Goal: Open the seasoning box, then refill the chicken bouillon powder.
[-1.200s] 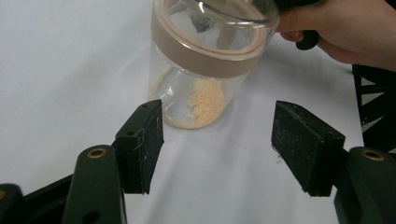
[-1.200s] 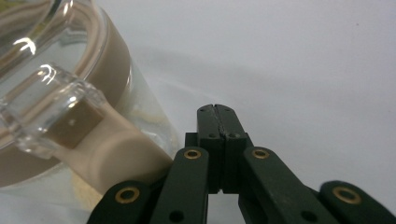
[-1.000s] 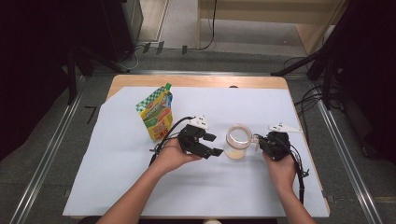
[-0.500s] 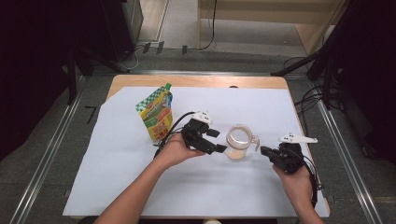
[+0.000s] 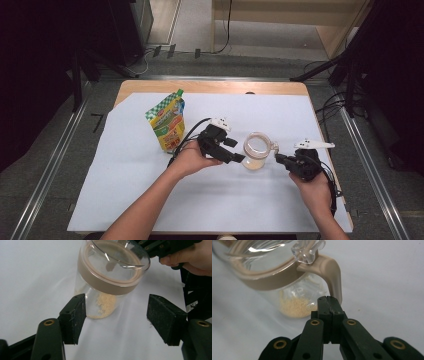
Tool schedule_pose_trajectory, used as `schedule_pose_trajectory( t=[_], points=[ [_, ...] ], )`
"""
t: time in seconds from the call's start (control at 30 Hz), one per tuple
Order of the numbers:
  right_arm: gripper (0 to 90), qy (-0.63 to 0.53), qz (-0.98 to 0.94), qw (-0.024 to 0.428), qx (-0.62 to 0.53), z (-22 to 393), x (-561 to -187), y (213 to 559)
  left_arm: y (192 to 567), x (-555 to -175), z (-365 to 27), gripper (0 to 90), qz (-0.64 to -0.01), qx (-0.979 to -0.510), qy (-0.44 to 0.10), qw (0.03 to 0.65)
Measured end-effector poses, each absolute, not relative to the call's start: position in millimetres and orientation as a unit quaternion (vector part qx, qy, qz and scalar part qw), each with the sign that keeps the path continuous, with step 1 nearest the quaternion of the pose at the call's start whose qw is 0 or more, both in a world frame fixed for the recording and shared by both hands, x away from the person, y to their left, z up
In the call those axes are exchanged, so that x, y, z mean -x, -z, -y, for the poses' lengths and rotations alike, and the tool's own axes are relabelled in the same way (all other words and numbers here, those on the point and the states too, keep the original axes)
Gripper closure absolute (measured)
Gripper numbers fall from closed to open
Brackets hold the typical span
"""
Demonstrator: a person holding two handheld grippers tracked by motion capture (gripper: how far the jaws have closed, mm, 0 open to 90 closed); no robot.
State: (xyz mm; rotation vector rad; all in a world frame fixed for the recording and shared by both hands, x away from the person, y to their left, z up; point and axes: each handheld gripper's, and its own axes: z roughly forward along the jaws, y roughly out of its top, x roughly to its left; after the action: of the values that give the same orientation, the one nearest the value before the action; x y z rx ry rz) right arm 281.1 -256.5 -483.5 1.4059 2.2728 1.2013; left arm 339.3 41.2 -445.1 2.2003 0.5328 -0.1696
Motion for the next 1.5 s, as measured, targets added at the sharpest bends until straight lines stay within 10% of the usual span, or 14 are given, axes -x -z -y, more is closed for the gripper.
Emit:
schedule_pose_trajectory(
  t=[0.13,1.5],
  points=[
    [90.0,-0.424,-0.763,0.09,-0.48,268,-293,482,444,-342,-38,14.4,-0.21,-0.875,0.072,0.431],
    [90.0,-0.419,-0.756,0.112,-0.49,264,-312,480,455,-351,16,10.8,-0.17,-0.903,0.01,0.394]
  ],
)
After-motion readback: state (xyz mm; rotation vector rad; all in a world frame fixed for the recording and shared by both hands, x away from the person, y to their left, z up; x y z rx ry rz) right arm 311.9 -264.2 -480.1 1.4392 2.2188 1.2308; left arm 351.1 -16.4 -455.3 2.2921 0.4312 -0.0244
